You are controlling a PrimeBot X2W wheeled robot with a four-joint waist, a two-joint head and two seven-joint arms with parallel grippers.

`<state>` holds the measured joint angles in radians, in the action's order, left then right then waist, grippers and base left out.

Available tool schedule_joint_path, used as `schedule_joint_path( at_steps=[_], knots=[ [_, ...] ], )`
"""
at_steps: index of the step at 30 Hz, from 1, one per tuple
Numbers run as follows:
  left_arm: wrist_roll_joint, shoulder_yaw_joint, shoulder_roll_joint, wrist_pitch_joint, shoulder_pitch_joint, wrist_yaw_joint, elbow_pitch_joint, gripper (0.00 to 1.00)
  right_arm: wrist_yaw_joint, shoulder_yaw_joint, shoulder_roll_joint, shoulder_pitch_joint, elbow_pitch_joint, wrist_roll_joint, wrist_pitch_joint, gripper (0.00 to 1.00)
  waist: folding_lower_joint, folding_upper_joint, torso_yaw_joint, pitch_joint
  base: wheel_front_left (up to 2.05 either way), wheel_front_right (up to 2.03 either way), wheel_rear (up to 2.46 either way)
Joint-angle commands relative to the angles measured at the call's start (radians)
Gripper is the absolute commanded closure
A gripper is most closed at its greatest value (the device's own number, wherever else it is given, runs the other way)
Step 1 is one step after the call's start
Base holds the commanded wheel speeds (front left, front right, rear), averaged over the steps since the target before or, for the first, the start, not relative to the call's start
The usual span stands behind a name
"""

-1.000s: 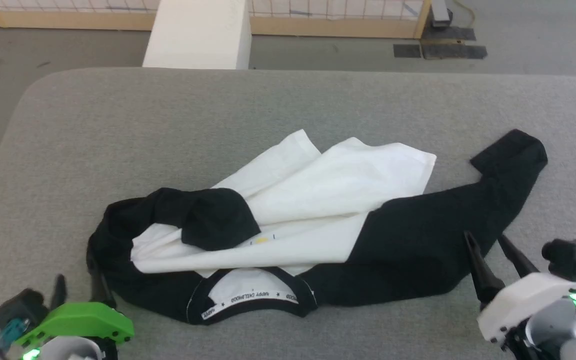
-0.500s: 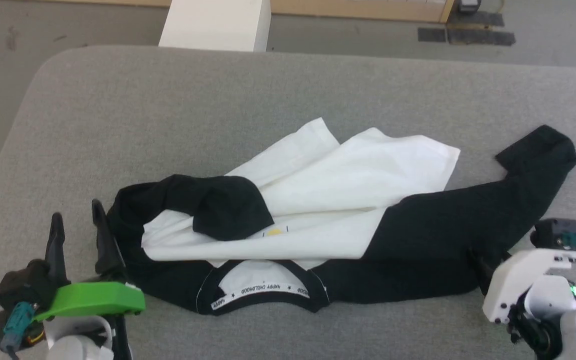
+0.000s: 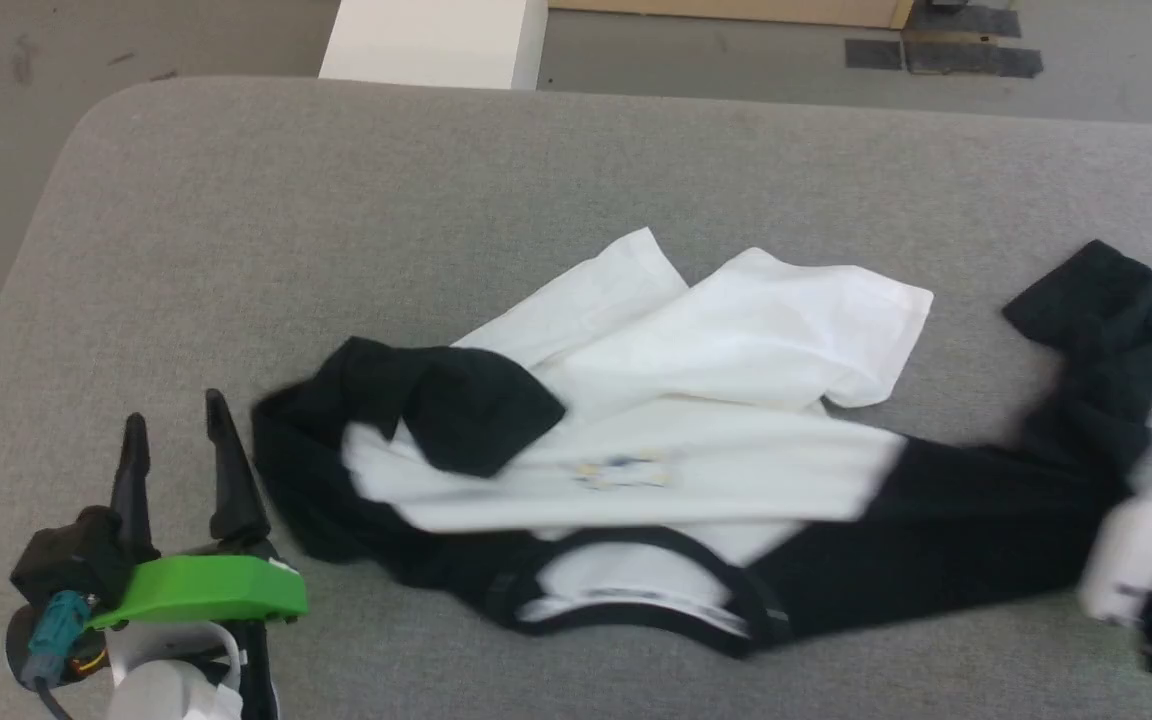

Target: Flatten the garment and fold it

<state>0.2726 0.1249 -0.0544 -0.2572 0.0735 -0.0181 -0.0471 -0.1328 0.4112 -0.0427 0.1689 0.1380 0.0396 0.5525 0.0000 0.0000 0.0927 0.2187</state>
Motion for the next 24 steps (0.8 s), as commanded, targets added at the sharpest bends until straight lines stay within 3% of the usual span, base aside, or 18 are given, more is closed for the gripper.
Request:
schedule_joint_path(
  at_steps=[1,8,9,10,13,18,21,24],
  knots=[
    [-0.001,-0.005,0.004,-0.004,0.007,0.006,-0.003,0.0,0.002,0.052,-0.008,-0.022,-0.018,-0.019,-0.011,1.0,0.0,0.0,-0.009,-0.011,0.0,0.0,0.0],
    [0.0,-0.021,0.004,-0.004,0.003,0.01,-0.013,0.0,0.002,0.251,-0.008,-0.085,-0.041,-0.033,-0.025,1.0,0.0,0.0,-0.022,-0.027,0.0,0.0,0.0],
    [-0.001,-0.022,0.004,-0.004,0.003,0.01,-0.013,0.0,0.002,0.252,-0.008,-0.09,-0.045,-0.026,-0.043,0.6,0.0,0.0,-0.023,-0.028,0.0,0.0,0.0],
    [-0.002,-0.023,0.004,-0.004,0.003,0.011,-0.014,0.0,0.002,0.244,-0.008,-0.093,-0.047,-0.016,-0.056,0.0,0.0,0.0,-0.025,-0.029,0.0,0.0,0.0],
    [-0.004,-0.026,0.004,-0.004,0.003,0.013,-0.015,0.0,0.002,0.17,-0.008,-0.086,-0.091,0.029,-0.143,0.0,0.0,0.0,-0.026,-0.031,0.0,0.0,0.0],
    [-0.006,-0.033,0.004,-0.004,0.011,0.014,-0.012,0.0,0.002,-0.13,-0.008,-0.043,-0.192,0.106,-0.287,0.0,0.0,0.0,-0.018,-0.027,0.0,0.0,0.0],
    [-0.005,-0.047,0.004,-0.004,0.022,0.014,-0.009,0.0,0.002,-0.314,-0.034,0.013,-0.186,0.121,-0.292,0.0,0.0,0.0,-0.005,-0.014,0.0,0.0,0.0],
    [-0.003,-0.073,0.004,-0.005,0.041,0.016,-0.009,0.0,0.002,-0.496,-0.1,0.103,-0.115,0.142,-0.254,0.0,0.0,0.0,0.018,0.006,0.0,0.0,0.0]
  ],
)
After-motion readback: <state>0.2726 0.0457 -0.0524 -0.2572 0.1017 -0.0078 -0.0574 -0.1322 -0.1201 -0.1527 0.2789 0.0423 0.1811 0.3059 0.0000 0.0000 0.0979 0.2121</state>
